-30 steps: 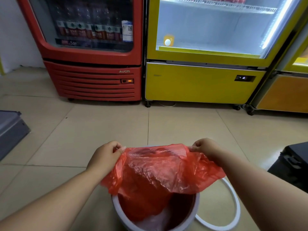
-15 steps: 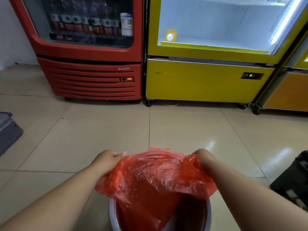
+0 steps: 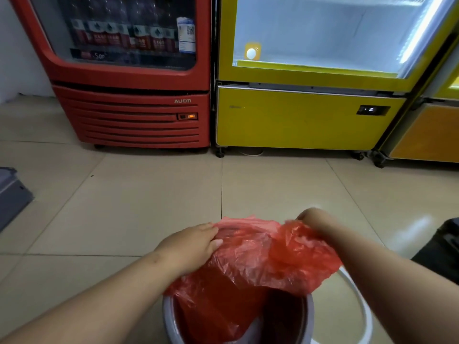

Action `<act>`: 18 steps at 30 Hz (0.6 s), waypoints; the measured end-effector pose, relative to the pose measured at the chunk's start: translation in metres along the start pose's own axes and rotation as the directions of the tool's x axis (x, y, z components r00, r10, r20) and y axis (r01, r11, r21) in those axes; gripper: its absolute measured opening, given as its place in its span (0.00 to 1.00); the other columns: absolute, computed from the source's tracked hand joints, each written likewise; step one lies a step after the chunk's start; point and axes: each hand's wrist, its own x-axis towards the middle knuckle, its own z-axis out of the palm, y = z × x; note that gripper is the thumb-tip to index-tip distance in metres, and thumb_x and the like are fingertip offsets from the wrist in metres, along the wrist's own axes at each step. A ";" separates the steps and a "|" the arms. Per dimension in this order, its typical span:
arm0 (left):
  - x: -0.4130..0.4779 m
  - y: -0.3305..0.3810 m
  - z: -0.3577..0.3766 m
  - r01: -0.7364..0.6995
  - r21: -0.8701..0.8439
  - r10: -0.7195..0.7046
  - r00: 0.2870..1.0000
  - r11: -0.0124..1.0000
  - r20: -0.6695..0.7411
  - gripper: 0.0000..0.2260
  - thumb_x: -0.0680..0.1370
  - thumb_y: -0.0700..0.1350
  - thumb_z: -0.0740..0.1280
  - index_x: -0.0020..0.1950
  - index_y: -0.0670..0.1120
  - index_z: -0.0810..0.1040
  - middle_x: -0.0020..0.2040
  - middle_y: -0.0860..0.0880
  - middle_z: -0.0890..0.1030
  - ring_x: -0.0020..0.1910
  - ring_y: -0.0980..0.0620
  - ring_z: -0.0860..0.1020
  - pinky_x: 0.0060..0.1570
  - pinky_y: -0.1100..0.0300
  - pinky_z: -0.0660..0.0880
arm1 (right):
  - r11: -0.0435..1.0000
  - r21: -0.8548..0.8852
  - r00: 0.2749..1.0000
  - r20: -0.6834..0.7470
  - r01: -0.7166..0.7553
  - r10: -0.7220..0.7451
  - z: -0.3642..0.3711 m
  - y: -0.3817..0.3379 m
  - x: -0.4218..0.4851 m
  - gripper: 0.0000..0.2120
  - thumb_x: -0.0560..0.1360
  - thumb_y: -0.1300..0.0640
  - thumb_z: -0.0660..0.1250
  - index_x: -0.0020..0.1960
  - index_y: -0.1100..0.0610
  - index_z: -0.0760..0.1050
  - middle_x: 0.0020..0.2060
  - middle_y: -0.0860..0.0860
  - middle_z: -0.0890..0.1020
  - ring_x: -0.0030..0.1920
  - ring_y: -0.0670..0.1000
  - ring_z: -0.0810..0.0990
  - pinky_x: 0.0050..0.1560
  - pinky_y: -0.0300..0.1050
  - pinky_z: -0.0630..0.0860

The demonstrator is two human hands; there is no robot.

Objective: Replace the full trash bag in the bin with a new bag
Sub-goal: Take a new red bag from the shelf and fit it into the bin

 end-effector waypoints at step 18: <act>-0.009 -0.009 0.005 -0.024 0.069 0.024 1.000 0.997 0.004 0.26 0.80 0.57 0.52 0.75 0.49 0.54 0.77 0.52 0.54 0.75 0.55 0.55 0.73 0.59 0.55 | 0.926 -0.170 0.939 -0.010 0.338 -0.345 0.030 -0.053 -0.052 0.19 0.81 0.52 0.52 0.68 0.60 0.68 0.66 0.59 0.73 0.66 0.58 0.72 0.64 0.47 0.68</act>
